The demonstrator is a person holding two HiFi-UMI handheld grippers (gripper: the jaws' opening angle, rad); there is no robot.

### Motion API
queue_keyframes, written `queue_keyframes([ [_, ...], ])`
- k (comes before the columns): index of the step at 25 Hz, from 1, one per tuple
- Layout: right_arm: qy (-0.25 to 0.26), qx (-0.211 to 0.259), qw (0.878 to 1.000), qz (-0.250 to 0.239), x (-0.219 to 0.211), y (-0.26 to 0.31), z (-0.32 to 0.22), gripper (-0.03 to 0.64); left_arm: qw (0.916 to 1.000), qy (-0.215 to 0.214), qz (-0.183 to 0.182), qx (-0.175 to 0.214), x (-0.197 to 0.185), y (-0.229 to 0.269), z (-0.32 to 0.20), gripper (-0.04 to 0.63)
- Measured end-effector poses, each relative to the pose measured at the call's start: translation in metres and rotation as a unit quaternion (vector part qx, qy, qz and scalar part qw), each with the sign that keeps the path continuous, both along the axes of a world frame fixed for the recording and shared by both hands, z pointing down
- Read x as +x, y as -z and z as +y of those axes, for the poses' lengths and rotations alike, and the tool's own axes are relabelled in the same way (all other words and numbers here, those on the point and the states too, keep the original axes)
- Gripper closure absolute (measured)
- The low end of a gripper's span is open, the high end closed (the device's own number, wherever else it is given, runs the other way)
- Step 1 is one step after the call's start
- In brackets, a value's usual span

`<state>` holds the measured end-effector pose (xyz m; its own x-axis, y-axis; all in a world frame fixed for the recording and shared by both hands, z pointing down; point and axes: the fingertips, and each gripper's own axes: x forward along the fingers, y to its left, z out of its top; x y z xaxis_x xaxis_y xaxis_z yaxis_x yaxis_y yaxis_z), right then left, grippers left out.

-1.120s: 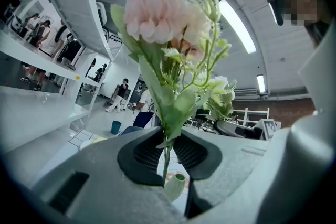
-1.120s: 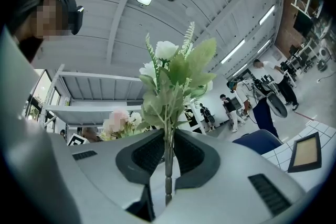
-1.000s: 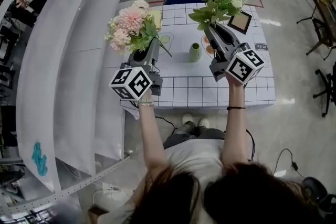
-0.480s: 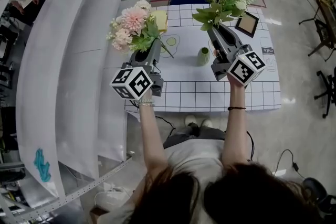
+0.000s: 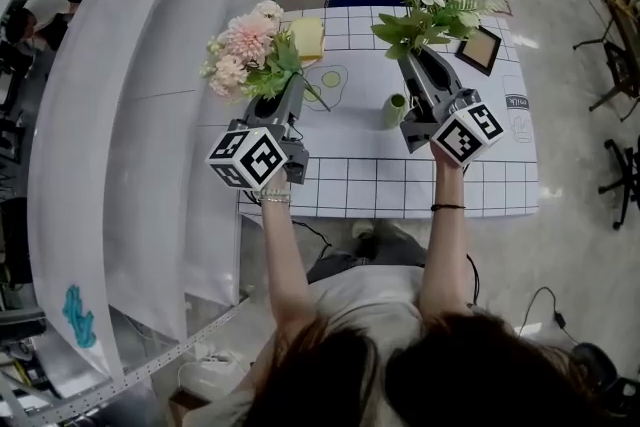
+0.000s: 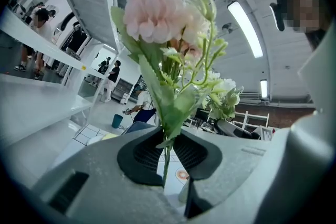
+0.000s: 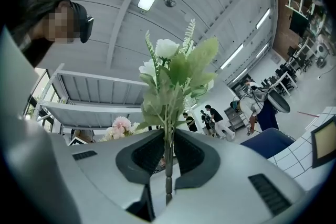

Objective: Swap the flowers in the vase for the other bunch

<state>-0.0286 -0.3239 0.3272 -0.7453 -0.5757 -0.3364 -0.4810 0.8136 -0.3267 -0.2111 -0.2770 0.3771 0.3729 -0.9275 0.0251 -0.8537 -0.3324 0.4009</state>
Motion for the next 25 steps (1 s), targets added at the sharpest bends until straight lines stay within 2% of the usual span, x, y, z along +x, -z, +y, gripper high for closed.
queue_keyframes([
  [19,0.034,-0.002,0.999,-0.013,-0.018,-0.021,-0.024,0.566,0.9995,0.027,-0.007,-0.016,-0.012,-0.014,-0.003,0.535],
  [25,0.041,-0.002,0.999,-0.013,-0.011,-0.031,-0.029,0.566,0.9992,0.029,-0.017,-0.022,-0.004,-0.02,-0.006,0.535],
])
